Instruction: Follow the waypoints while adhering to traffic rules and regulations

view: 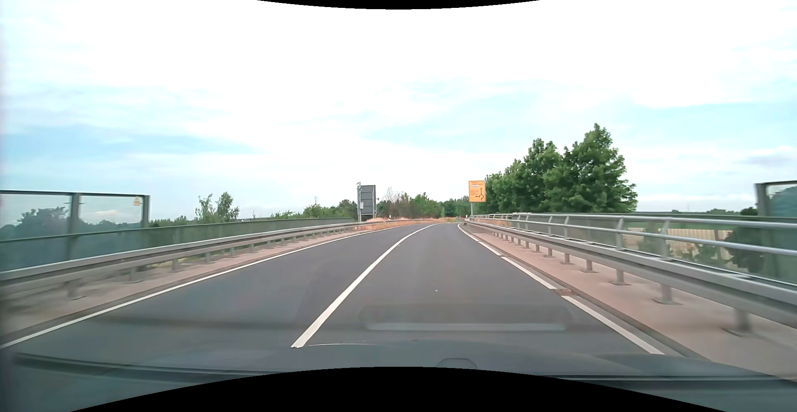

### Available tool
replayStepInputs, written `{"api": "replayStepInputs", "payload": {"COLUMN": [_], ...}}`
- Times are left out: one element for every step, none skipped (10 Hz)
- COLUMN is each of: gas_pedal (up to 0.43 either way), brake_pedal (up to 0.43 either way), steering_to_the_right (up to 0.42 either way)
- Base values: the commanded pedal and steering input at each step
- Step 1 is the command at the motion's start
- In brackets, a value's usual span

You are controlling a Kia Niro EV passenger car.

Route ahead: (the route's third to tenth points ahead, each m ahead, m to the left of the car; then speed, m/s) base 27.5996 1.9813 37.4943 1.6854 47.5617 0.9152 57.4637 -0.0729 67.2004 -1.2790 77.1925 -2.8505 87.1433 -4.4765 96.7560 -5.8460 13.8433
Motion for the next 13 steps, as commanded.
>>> {"api": "replayStepInputs", "payload": {"gas_pedal": [0.0, 0.0, 0.0, 0.0, 0.0, 0.0, 0.0, 0.0, 0.0, 0.0, 0.0, 0.0, 0.0], "brake_pedal": [0.0, 0.0, 0.0, 0.0, 0.0, 0.0, 0.0, 0.0, 0.0, 0.0, 0.0, 0.0, 0.0], "steering_to_the_right": [0.005, 0.006, 0.006, 0.007, 0.007, 0.007, 0.007, 0.007, 0.007, 0.007, 0.007, 0.007, 0.006]}}
